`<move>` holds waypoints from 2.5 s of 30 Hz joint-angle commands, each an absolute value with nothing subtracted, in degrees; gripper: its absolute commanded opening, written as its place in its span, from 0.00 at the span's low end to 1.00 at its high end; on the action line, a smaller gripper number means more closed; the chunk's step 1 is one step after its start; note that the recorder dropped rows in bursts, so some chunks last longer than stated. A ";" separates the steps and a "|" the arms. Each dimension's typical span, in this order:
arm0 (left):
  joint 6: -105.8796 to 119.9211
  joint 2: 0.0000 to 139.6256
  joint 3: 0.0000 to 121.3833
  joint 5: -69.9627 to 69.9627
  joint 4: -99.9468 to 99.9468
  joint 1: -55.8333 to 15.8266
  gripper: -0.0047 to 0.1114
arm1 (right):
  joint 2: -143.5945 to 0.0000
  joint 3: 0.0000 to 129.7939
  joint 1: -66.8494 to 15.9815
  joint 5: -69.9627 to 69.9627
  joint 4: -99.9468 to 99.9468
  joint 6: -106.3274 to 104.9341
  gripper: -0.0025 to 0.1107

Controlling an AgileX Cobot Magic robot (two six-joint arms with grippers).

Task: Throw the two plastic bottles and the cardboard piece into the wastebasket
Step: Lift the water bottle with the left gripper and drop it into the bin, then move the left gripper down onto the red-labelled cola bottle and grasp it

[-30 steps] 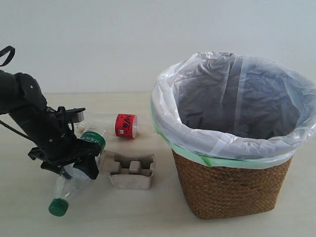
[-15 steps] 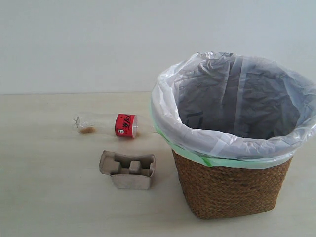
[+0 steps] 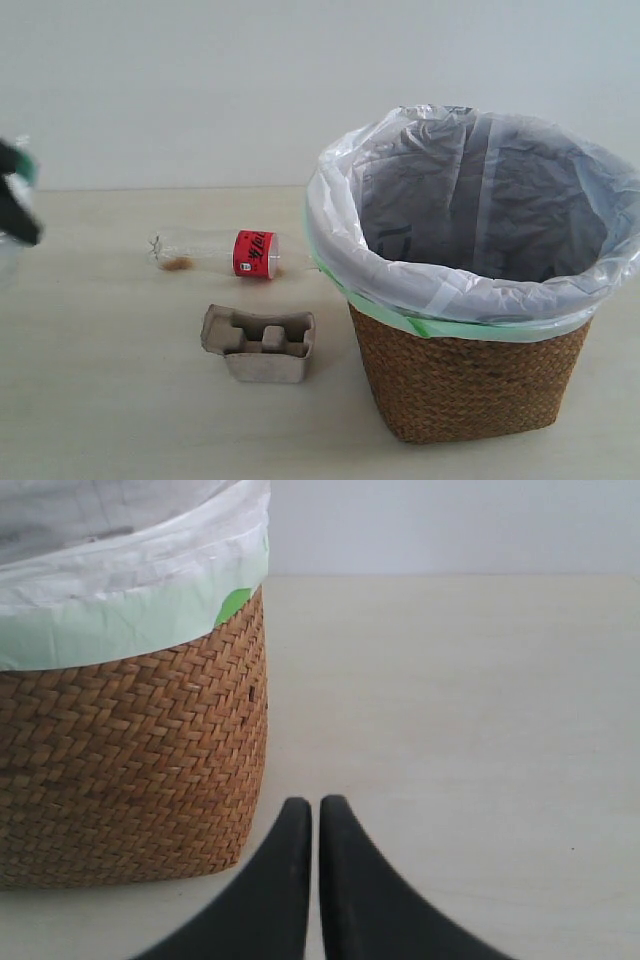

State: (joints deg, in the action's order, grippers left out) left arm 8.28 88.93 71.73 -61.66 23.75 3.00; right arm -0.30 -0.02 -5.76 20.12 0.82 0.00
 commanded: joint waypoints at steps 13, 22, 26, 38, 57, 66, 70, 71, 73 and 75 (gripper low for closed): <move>6.06 106.13 123.77 -62.76 40.84 -26.56 0.88 | 0.00 0.00 -5.86 19.58 0.73 0.00 0.02; -10.36 106.25 123.54 -69.96 16.42 -23.85 0.65 | 0.00 0.00 -5.86 19.58 0.73 0.00 0.02; -10.69 103.49 120.68 -69.96 14.43 -21.97 0.64 | 0.00 0.00 -5.86 19.58 0.73 0.00 0.02; 2.65 99.15 103.35 -69.96 -4.01 -20.60 0.67 | 0.00 0.00 -5.86 19.58 0.73 0.00 0.02; 39.81 109.10 91.03 -65.34 -14.31 -20.60 0.67 | 0.00 0.00 -5.86 19.58 0.73 0.00 0.02; 47.60 110.23 91.03 -50.11 -15.92 -20.60 0.67 | 0.00 0.00 -5.86 19.58 0.73 0.00 0.02; 48.90 112.16 91.03 -47.27 -16.45 -20.60 0.67 | 0.00 0.00 -5.86 19.58 0.73 0.00 0.02; 48.90 112.86 91.03 -46.48 -16.59 -20.60 0.67 | 0.00 0.00 -5.86 19.58 0.73 0.00 0.02; 48.90 114.10 91.03 -45.00 -17.62 -20.60 0.67 | 0.00 0.00 -5.86 19.58 0.73 0.00 0.02; 48.90 115.39 91.03 -43.29 -18.00 -20.60 0.67 | 0.00 0.00 -5.86 19.58 0.73 0.00 0.02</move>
State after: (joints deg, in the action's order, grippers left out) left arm 48.67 113.92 91.17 -45.89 -17.24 -20.59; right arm -0.30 -0.02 -5.76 20.12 0.82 0.00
